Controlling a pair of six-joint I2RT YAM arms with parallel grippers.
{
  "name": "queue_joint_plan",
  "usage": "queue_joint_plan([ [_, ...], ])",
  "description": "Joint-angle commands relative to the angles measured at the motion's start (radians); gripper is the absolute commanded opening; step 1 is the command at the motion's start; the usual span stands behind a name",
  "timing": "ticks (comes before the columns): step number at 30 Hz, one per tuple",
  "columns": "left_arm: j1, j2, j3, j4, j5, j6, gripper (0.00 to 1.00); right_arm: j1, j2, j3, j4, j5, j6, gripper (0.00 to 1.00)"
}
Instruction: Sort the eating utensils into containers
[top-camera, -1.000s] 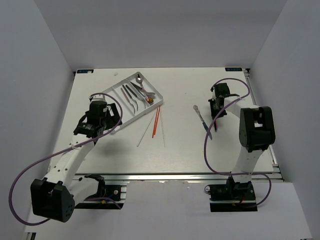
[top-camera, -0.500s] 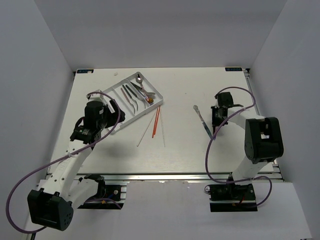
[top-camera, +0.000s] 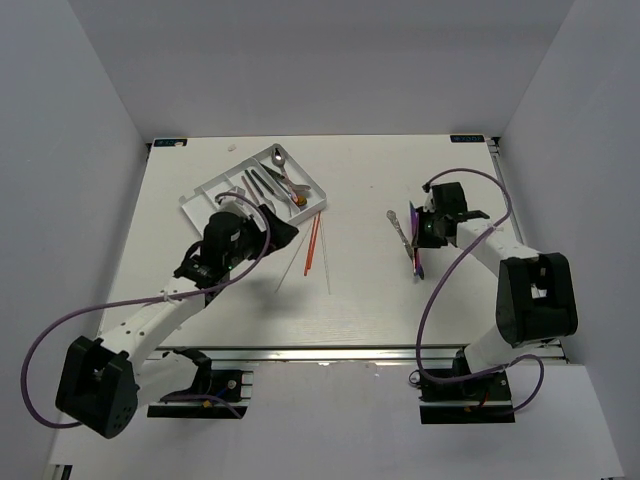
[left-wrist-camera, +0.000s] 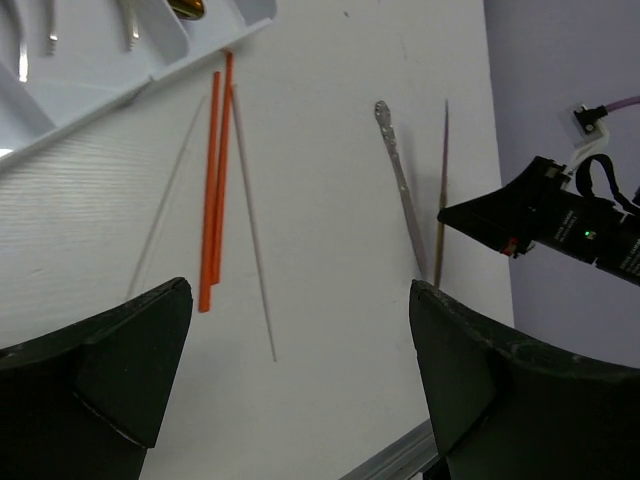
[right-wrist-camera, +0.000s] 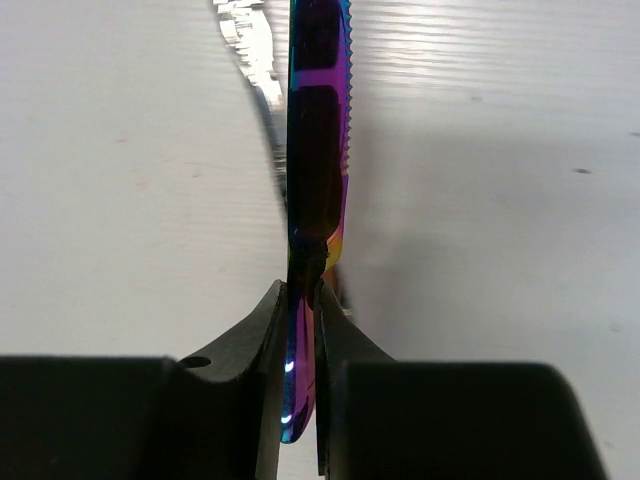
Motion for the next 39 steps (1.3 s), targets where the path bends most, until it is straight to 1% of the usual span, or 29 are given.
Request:
queue_joint_plan([
  [1,-0.058,0.036,-0.027,0.208,-0.001,-0.084,0.98,0.062,-0.041,0.002,0.035,-0.120,0.032,0.00],
  [3,-0.098,0.088,-0.030,0.305,-0.004,-0.118,0.98,0.129,-0.060,-0.004,0.066,-0.151,0.048,0.00],
  [4,-0.112,0.108,-0.021,0.328,-0.008,-0.129,0.98,0.180,-0.067,-0.007,0.080,-0.165,0.074,0.00],
  [6,-0.155,0.159,-0.001,0.363,-0.030,-0.129,0.98,0.235,-0.084,-0.010,0.113,-0.209,0.107,0.00],
  [7,-0.168,0.173,0.010,0.357,-0.074,-0.129,0.98,0.287,-0.090,-0.010,0.146,-0.220,0.142,0.00],
  [10,-0.204,0.214,0.050,0.316,-0.145,-0.127,0.98,0.367,-0.103,0.010,0.193,-0.214,0.183,0.00],
  [13,-0.213,0.228,0.058,0.285,-0.180,-0.137,0.96,0.455,-0.089,0.049,0.218,-0.214,0.220,0.00],
  [16,-0.216,0.200,0.036,0.293,-0.199,-0.130,0.94,0.490,-0.052,0.089,0.213,-0.226,0.233,0.00],
  [18,-0.215,0.187,0.039,0.261,-0.235,-0.114,0.93,0.519,-0.038,0.113,0.224,-0.231,0.242,0.00],
  [19,-0.215,0.176,0.041,0.250,-0.248,-0.109,0.91,0.533,-0.035,0.119,0.229,-0.237,0.246,0.00],
  [20,-0.215,0.171,0.042,0.227,-0.258,-0.098,0.85,0.539,-0.031,0.128,0.233,-0.246,0.250,0.00],
  [22,-0.215,0.162,0.044,0.210,-0.283,-0.091,0.83,0.557,-0.024,0.137,0.250,-0.268,0.260,0.00],
  [23,-0.215,0.162,0.049,0.190,-0.294,-0.088,0.77,0.565,-0.020,0.146,0.255,-0.274,0.262,0.00],
  [25,-0.215,0.163,0.055,0.182,-0.295,-0.084,0.73,0.584,-0.015,0.157,0.258,-0.287,0.262,0.00],
  [26,-0.215,0.167,0.055,0.184,-0.294,-0.084,0.69,0.591,-0.009,0.163,0.259,-0.291,0.262,0.00],
  [31,-0.215,0.177,0.056,0.213,-0.260,-0.097,0.61,0.613,0.015,0.195,0.273,-0.309,0.262,0.00],
  [33,-0.215,0.185,0.053,0.225,-0.239,-0.109,0.59,0.614,0.026,0.212,0.273,-0.317,0.262,0.00],
  [34,-0.215,0.188,0.052,0.236,-0.234,-0.115,0.55,0.616,0.037,0.217,0.273,-0.317,0.262,0.00],
  [35,-0.215,0.193,0.049,0.239,-0.229,-0.118,0.47,0.616,0.043,0.223,0.275,-0.318,0.265,0.00],
  [36,-0.215,0.194,0.049,0.237,-0.228,-0.121,0.34,0.617,0.048,0.228,0.278,-0.320,0.265,0.00],
  [37,-0.215,0.196,0.050,0.231,-0.231,-0.121,0.29,0.617,0.057,0.234,0.281,-0.318,0.266,0.00],
  [38,-0.215,0.197,0.055,0.225,-0.231,-0.121,0.18,0.617,0.060,0.234,0.285,-0.320,0.268,0.00],
  [39,-0.215,0.200,0.059,0.217,-0.234,-0.123,0.04,0.617,0.060,0.234,0.292,-0.318,0.268,0.00],
])
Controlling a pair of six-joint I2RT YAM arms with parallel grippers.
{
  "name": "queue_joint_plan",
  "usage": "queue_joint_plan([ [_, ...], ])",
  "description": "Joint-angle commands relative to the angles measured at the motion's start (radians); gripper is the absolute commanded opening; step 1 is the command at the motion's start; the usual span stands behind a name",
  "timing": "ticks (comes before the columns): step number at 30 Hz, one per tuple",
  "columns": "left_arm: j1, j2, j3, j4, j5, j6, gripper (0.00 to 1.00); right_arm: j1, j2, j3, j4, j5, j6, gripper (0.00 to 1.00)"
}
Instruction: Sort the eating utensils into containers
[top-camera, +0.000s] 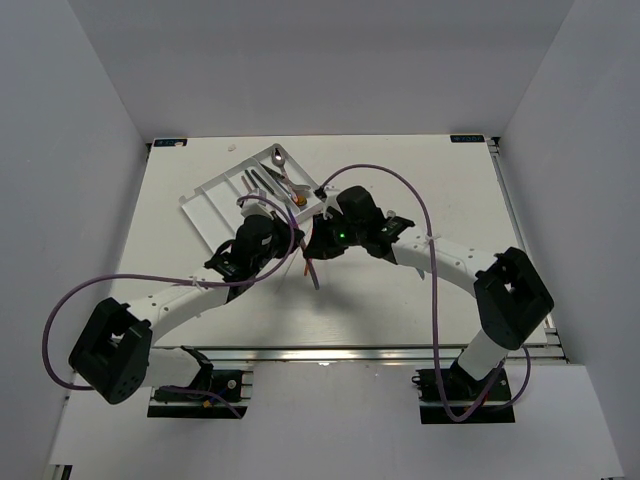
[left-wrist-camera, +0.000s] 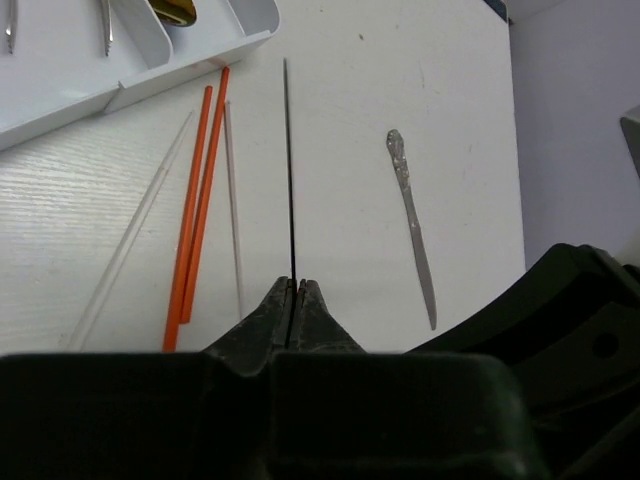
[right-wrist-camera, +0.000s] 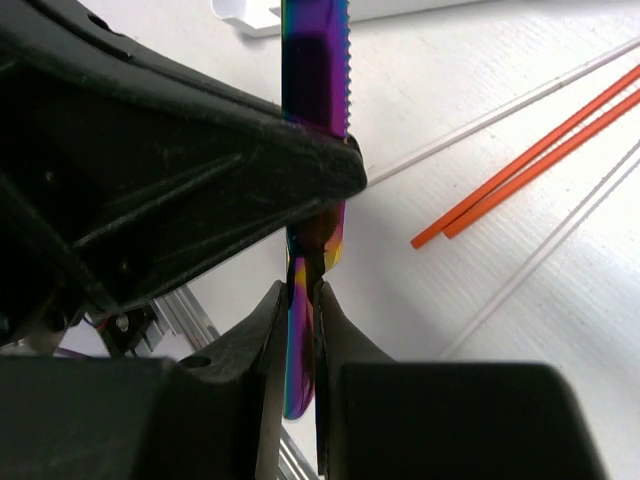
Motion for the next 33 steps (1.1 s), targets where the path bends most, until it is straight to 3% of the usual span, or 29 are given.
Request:
queue_joint_plan([
  [1,-0.004,-0.002,0.042,-0.016,-0.007,-0.008,0.00,0.002,0.005,0.046,0.065,-0.023,0.012,0.00],
  [4,-0.002,0.001,0.067,-0.077,-0.060,-0.009,0.00,-0.001,-0.001,0.043,0.099,-0.012,0.015,0.00],
  [5,0.001,0.001,0.075,-0.101,-0.115,-0.012,0.00,-0.002,-0.004,0.040,0.101,0.012,0.015,0.10],
  [6,0.007,0.000,0.101,-0.134,-0.143,-0.020,0.00,-0.010,-0.012,0.033,0.099,0.028,0.025,0.27],
  [7,0.036,0.000,0.116,-0.213,-0.186,-0.025,0.00,-0.016,-0.038,0.009,0.101,0.045,0.029,0.80],
  [8,0.061,0.000,0.131,-0.241,-0.194,-0.023,0.00,-0.024,-0.055,-0.006,0.102,0.071,0.029,0.89],
  [11,0.182,0.016,0.188,-0.293,-0.166,0.012,0.00,-0.037,-0.125,-0.032,0.038,0.216,0.005,0.89],
  [19,0.403,0.275,0.458,-0.414,-0.105,0.167,0.00,-0.119,-0.245,-0.086,-0.065,0.266,-0.083,0.89],
  [27,0.478,0.562,0.671,-0.485,-0.149,0.169,0.00,-0.149,-0.286,-0.129,-0.070,0.263,-0.112,0.89],
  [33,0.509,0.607,0.693,-0.470,-0.125,0.161,0.00,-0.152,-0.282,-0.129,-0.077,0.275,-0.136,0.89],
])
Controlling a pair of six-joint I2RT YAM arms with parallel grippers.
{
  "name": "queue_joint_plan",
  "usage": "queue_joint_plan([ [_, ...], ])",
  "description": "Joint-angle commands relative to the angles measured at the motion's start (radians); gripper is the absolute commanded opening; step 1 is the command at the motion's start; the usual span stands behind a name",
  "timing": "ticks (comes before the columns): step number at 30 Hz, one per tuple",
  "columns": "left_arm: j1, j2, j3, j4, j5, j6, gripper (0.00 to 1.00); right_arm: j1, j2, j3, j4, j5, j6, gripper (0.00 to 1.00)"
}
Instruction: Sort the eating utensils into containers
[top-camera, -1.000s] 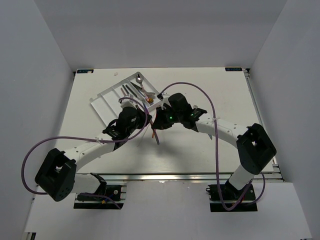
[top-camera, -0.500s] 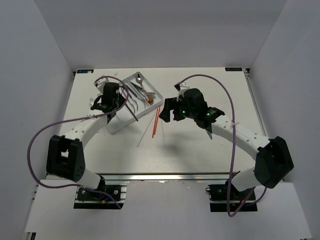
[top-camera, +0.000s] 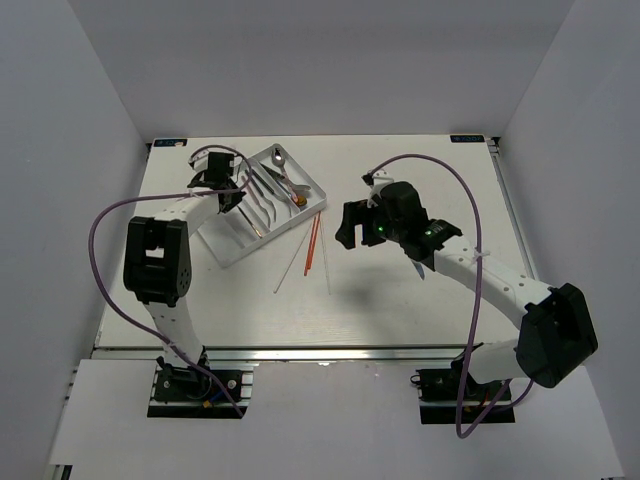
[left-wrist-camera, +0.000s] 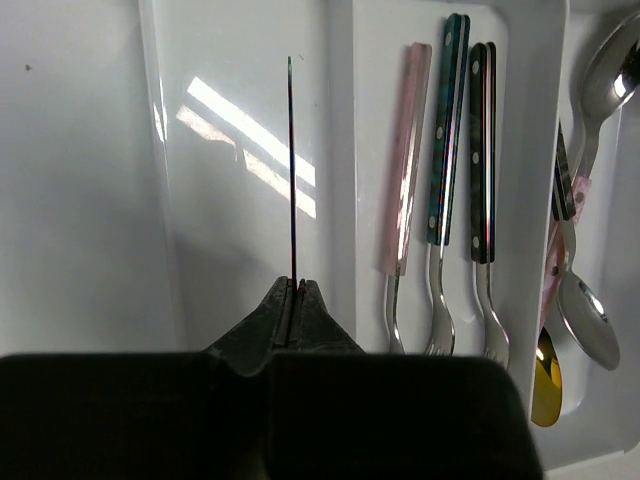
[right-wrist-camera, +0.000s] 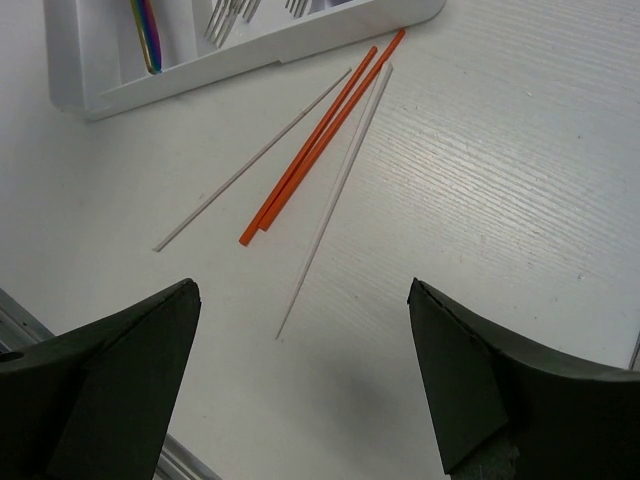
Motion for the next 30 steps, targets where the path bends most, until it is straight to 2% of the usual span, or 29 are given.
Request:
queue_joint_plan([
  [1,0.017,-0.001,0.052,-0.007,-0.002,0.003,0.00,-0.004,-0.016,-0.003,0.009,0.018,-0.033,0.89],
  [5,0.021,0.010,0.035,0.004,0.000,-0.003,0.06,-0.017,-0.005,0.003,0.017,0.015,-0.037,0.89],
  [8,0.034,0.017,0.036,0.021,-0.008,-0.011,0.06,-0.028,0.013,0.009,0.020,-0.013,-0.037,0.89],
  [12,0.043,0.042,0.067,0.010,0.015,-0.025,0.12,-0.030,0.021,0.008,0.020,-0.012,-0.038,0.89],
  [14,0.044,0.039,0.055,0.016,0.024,-0.031,0.26,-0.031,0.022,0.008,0.012,0.011,-0.050,0.89],
  [15,0.044,0.031,0.049,0.022,0.029,-0.037,0.46,-0.034,0.028,0.014,0.003,0.028,-0.058,0.89],
  [16,0.044,0.028,0.041,0.022,0.038,-0.043,0.56,-0.036,0.035,0.019,-0.006,0.047,-0.070,0.89],
  [19,0.043,0.002,0.024,0.007,0.029,-0.055,0.79,-0.053,0.074,0.067,-0.086,0.096,-0.133,0.89],
  [22,0.044,-0.048,0.019,-0.008,0.018,-0.054,0.86,-0.071,0.102,0.104,-0.158,0.165,-0.168,0.89],
  [24,0.043,-0.087,0.019,-0.017,0.021,-0.040,0.87,-0.108,0.113,0.111,-0.201,0.174,-0.187,0.89],
  [30,0.035,-0.350,-0.042,-0.034,0.098,0.006,0.96,-0.202,0.179,0.112,-0.304,0.202,-0.230,0.86],
])
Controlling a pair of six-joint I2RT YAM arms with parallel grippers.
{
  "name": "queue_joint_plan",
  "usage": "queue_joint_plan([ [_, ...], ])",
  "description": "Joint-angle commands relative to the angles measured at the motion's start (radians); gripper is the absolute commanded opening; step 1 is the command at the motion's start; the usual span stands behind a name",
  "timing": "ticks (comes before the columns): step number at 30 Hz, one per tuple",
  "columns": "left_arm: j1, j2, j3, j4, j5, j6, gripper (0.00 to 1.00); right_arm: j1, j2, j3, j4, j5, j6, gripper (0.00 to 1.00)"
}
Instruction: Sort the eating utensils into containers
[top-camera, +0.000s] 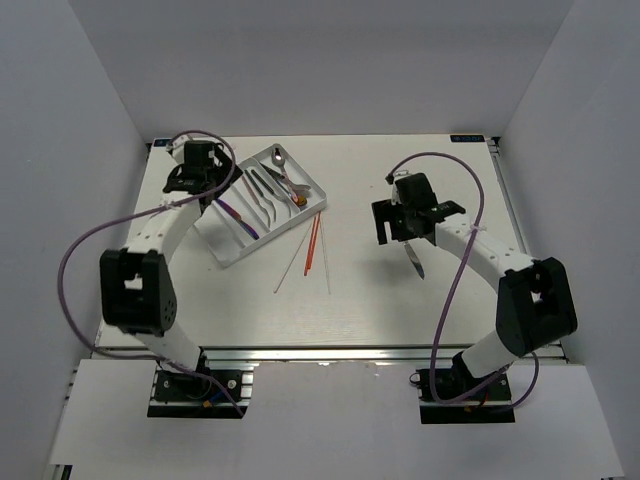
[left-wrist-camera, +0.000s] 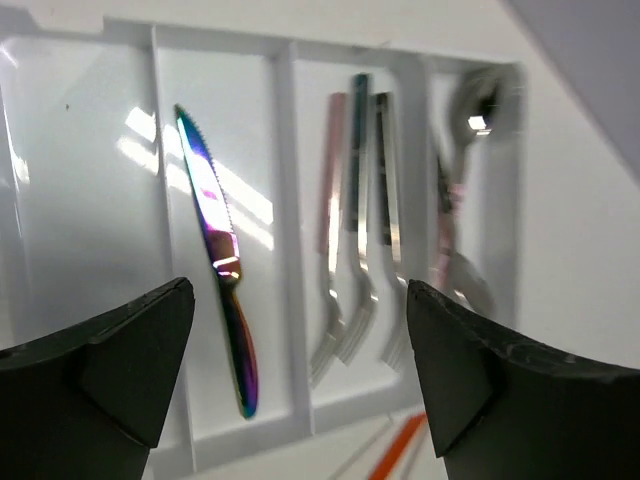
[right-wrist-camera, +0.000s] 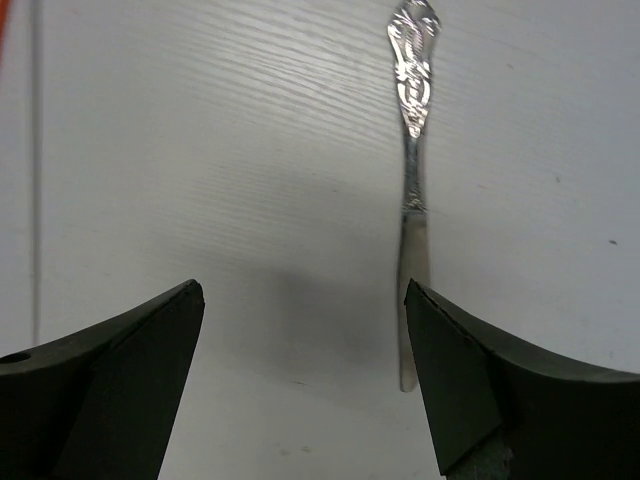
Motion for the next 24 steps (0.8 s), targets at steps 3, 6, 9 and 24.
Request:
queue_joint_plan([
  [3,-0.008,-0.340,-0.079,-0.005,0.108,0.048,0.98,-0.062,0.086,0.056,-0.097,0.080,-0.068,0.85],
  [6,-0.010,-0.472,-0.161,-0.013,0.197,0.105,0.98,-0.108,0.165,0.122,-0.072,0.017,-0.108,0.84],
  [9,-0.010,-0.576,-0.246,-0.017,0.262,0.175,0.98,-0.128,0.261,0.181,-0.062,0.008,-0.169,0.83],
  [24,-0.010,-0.681,-0.419,-0.043,0.287,0.272,0.98,-0.180,0.541,0.394,-0.201,-0.049,-0.226,0.44],
])
